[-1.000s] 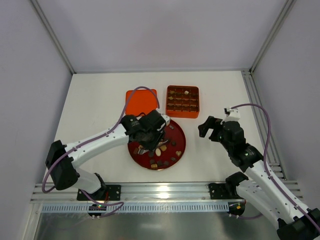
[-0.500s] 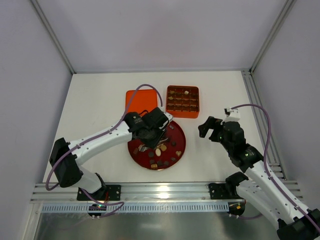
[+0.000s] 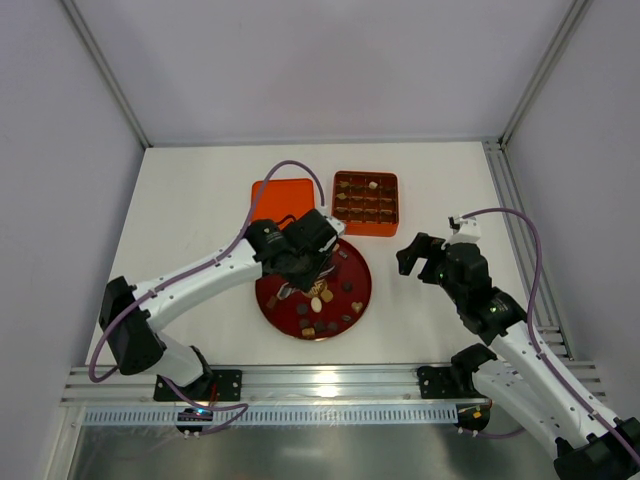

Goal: Pack the chocolate

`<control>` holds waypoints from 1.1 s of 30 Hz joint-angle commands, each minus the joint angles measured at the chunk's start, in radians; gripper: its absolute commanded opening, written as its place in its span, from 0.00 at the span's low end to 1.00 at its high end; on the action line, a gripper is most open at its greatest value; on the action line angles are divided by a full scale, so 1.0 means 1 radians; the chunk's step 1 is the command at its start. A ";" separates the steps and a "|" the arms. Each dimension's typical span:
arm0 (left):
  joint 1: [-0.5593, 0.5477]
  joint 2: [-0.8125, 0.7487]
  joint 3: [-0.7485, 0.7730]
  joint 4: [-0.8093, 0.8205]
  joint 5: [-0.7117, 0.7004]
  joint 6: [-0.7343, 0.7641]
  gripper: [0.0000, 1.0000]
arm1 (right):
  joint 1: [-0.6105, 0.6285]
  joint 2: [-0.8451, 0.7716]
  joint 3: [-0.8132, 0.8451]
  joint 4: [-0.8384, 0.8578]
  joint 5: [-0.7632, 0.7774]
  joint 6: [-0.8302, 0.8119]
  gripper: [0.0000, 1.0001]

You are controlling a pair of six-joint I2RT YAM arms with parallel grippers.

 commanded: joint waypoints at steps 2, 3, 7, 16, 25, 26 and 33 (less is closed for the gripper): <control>-0.006 -0.016 0.050 -0.004 -0.036 0.020 0.33 | 0.003 -0.007 0.008 0.031 0.020 0.000 1.00; -0.006 -0.016 0.054 -0.002 -0.039 0.020 0.33 | 0.003 -0.005 0.010 0.030 0.021 -0.001 1.00; -0.006 -0.003 0.083 -0.001 -0.053 0.020 0.33 | 0.003 -0.004 0.013 0.031 0.020 -0.001 1.00; 0.019 0.097 0.261 -0.013 -0.092 0.048 0.33 | 0.003 -0.005 0.022 0.022 0.021 -0.004 1.00; 0.099 0.324 0.559 -0.010 -0.111 0.103 0.33 | 0.003 -0.007 0.033 0.010 0.015 -0.004 1.00; 0.106 0.345 0.614 -0.012 -0.122 0.115 0.33 | 0.003 -0.008 0.040 0.007 0.015 -0.006 1.00; 0.163 0.511 0.787 -0.005 -0.111 0.137 0.33 | 0.003 -0.028 0.051 -0.016 0.026 -0.012 1.00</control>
